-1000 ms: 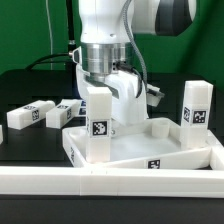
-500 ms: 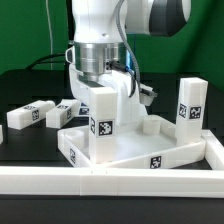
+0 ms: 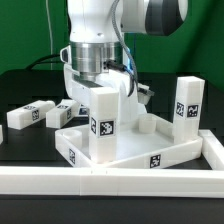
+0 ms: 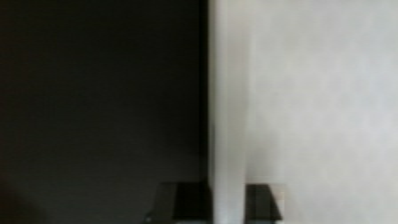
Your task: Assemble desk
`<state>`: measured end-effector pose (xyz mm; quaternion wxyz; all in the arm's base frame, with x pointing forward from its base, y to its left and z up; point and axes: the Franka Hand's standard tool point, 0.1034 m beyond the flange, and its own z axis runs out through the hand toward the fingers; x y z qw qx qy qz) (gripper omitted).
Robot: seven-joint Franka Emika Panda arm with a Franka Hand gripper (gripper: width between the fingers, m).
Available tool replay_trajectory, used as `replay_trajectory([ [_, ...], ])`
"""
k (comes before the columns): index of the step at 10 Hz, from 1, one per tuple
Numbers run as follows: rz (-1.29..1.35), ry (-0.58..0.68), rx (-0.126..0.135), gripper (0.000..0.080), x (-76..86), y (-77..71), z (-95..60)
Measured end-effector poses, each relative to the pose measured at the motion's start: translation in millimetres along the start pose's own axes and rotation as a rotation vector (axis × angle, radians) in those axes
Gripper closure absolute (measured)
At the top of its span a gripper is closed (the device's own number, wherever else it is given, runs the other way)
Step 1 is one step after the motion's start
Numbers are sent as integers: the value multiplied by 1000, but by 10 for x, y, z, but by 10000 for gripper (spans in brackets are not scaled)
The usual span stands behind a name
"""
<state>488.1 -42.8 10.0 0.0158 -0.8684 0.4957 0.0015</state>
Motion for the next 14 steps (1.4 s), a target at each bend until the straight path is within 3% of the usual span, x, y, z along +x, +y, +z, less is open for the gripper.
replay_trajectory([
  [5,-267,5,-2,739,38,18,-6],
  [10,-568,24,-8,739,7,-183,8],
  [14,-835,26,-17,739,33,-171,5],
])
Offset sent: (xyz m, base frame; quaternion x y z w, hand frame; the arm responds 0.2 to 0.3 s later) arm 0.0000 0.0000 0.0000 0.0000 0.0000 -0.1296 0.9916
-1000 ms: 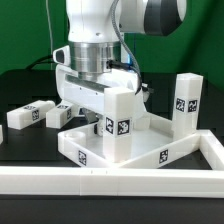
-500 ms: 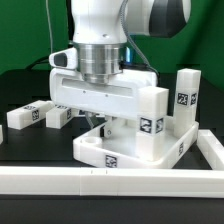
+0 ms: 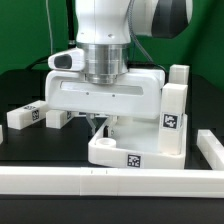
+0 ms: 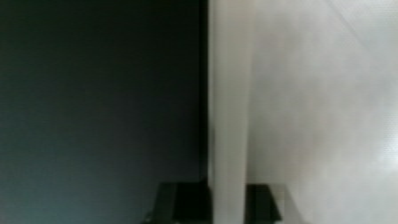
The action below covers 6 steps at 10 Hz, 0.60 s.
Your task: Assemble desk
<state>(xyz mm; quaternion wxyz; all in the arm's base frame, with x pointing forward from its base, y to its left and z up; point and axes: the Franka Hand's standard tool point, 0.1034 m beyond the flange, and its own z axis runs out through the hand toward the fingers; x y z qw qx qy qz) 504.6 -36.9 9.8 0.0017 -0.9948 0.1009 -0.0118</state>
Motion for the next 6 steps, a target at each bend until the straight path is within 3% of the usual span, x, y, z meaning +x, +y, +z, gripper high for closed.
replay_trajectory([
  [2,-108,1,-5,739,5,-37,4],
  [6,-386,22,-28,739,172,-149,-19],
])
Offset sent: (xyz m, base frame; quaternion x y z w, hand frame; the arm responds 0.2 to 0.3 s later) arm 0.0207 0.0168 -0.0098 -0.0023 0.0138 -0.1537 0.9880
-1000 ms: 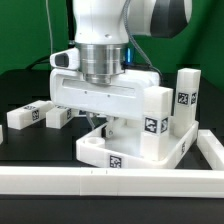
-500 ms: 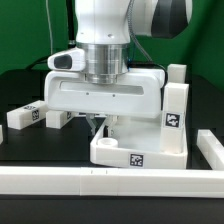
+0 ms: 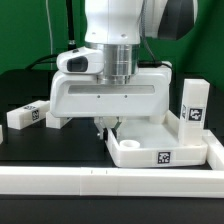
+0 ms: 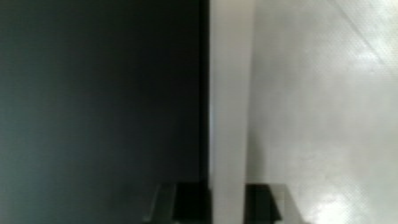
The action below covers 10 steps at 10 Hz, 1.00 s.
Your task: Assemble desk
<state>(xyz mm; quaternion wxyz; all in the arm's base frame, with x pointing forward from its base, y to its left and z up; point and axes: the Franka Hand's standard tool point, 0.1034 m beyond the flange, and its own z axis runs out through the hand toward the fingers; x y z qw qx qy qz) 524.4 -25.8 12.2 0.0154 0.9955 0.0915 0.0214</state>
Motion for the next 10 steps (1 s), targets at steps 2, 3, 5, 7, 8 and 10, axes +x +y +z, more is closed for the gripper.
replay_trajectory([
  [2,-88,3,-4,739,35,29,0],
  [3,-151,3,-10,739,45,49,-6],
  [5,-282,3,-25,739,82,73,-26],
  [7,-354,10,-35,739,93,90,-33],
  [8,-409,10,-37,738,96,100,-36],
  [10,-424,10,-46,738,132,65,-35],
])
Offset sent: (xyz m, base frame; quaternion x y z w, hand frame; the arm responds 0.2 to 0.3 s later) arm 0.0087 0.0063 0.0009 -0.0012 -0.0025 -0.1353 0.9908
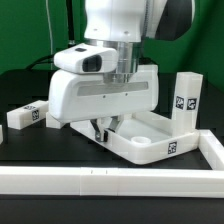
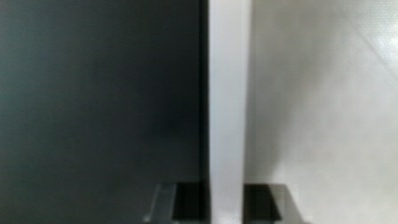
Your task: Assemble desk
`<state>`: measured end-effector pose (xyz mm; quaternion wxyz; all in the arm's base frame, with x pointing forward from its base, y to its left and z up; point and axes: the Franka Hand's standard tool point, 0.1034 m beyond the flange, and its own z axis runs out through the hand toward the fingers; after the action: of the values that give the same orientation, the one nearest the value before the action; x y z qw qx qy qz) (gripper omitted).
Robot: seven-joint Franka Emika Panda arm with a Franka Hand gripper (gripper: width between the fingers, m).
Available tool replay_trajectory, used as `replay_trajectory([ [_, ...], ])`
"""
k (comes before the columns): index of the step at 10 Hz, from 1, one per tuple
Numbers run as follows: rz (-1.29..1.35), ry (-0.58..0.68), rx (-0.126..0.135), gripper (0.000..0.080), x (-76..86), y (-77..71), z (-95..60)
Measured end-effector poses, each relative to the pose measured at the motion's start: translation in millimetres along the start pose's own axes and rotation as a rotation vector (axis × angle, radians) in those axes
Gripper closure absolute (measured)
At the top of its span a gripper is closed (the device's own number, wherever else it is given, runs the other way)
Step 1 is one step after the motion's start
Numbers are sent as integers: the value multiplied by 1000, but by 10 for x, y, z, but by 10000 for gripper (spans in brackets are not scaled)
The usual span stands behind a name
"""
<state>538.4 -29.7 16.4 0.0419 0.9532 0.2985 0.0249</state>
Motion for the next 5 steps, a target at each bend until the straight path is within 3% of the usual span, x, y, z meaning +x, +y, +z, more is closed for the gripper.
replay_trajectory([
  [5,-92,-2,-9,738,41,57,-16],
])
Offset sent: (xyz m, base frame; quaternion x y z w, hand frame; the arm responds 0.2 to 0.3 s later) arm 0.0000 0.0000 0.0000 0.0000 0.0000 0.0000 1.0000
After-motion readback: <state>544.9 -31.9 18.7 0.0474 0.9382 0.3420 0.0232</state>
